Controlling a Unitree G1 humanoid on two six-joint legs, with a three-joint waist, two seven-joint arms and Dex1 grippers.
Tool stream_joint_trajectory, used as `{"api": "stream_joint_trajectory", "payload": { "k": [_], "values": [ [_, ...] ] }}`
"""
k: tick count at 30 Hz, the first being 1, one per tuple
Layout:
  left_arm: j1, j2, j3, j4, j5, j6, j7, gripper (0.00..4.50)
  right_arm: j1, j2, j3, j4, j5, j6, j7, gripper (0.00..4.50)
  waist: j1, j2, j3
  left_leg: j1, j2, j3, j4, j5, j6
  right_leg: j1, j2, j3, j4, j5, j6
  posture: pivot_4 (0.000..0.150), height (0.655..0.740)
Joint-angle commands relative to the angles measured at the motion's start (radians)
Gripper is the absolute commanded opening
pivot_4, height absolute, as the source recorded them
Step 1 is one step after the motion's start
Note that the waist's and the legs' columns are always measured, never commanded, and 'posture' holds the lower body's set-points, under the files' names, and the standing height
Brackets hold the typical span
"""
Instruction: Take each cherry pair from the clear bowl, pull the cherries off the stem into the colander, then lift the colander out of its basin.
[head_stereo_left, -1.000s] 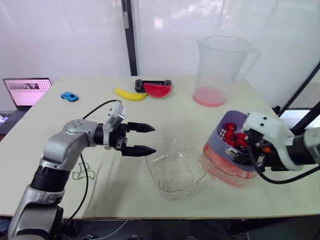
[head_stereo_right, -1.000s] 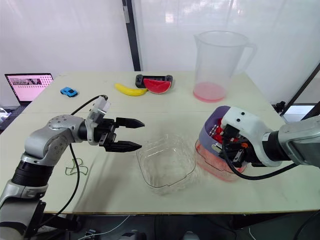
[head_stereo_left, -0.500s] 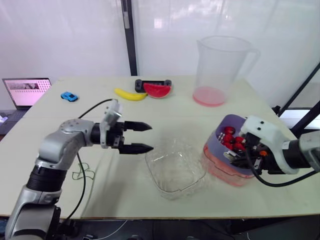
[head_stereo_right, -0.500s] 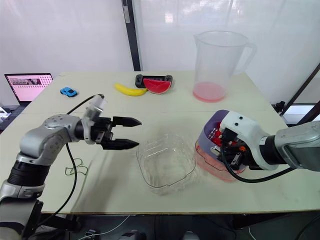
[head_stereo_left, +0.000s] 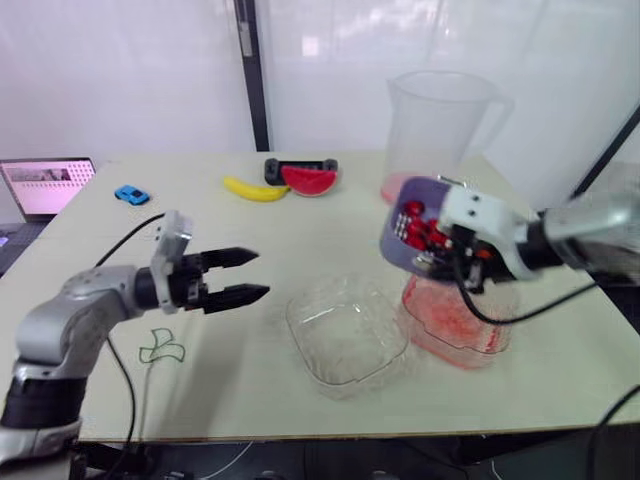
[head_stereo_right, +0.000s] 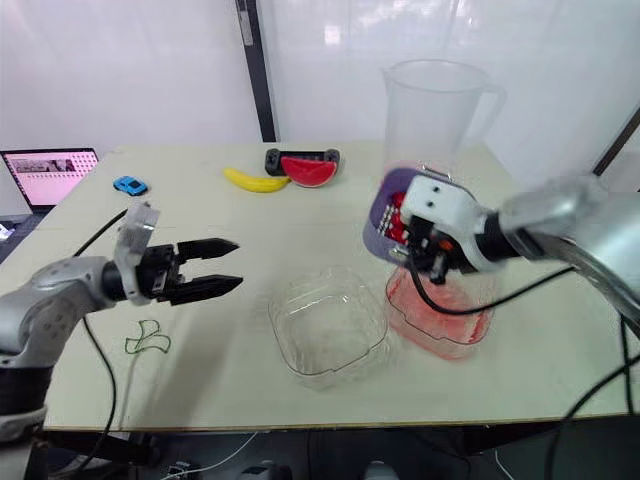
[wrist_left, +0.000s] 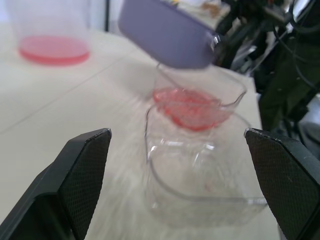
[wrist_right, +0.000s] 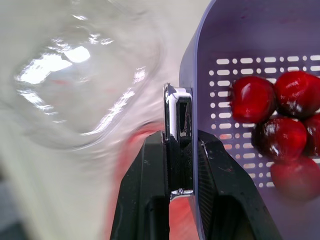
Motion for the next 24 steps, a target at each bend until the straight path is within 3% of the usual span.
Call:
{"api": "stream_joint_trajectory", "payload": {
  "k": [1,5,10,15,23,24],
  "values": [
    [0.063,0.024,0.098,-0.09,-0.044,-0.001,0.043,4.5,-0.157,0.133,0.133,0.206,-0.248,-0.2,0.153,0.2,-0.011,0.0,0.0,-0.002,0.0,0.0,0.0,0.0,0.0,-0.001,0.0,0.0,0.0,0.0,0.0,0.15,0.74],
    [0.161,0.033,0.15,-0.179,-0.065,0.005,0.099,4.5,-0.255,0.319,0.213,0.441,-0.384,-0.377,0.309,0.2,-0.019,0.0,0.0,-0.002,0.0,0.001,0.0,0.001,-0.001,-0.003,0.0,0.002,0.001,0.0,0.0,0.15,0.74],
    [0.253,0.034,0.219,-0.269,-0.119,0.026,0.173,4.5,-0.25,0.481,0.236,0.73,-0.528,-0.606,0.387,0.2,-0.004,0.0,0.0,-0.005,0.0,0.0,0.001,0.004,-0.008,-0.006,-0.002,0.001,0.004,0.0,0.0,0.15,0.74],
    [0.282,0.053,0.256,-0.299,-0.159,0.043,0.211,4.5,-0.224,0.589,0.231,0.948,-0.61,-0.764,0.438,0.2,-0.003,-0.001,0.0,-0.005,-0.001,0.0,0.002,0.005,-0.008,-0.006,-0.003,0.001,0.005,0.0,0.0,0.15,0.74],
    [0.282,0.077,0.259,-0.305,-0.188,0.045,0.242,4.5,-0.232,0.684,0.18,1.16,-0.695,-0.838,0.479,0.2,-0.011,-0.001,0.0,-0.004,-0.002,0.0,0.001,0.006,-0.011,-0.01,-0.002,0.001,0.011,0.0,0.0,0.15,0.74],
    [0.279,0.078,0.256,-0.305,-0.191,0.044,0.244,4.5,-0.235,0.688,0.172,1.179,-0.707,-0.844,0.478,0.7,-0.011,0.0,0.0,-0.004,-0.002,0.0,0.001,0.006,-0.011,-0.01,-0.002,0.001,0.012,0.0,0.0,0.15,0.74]
  ]
}}
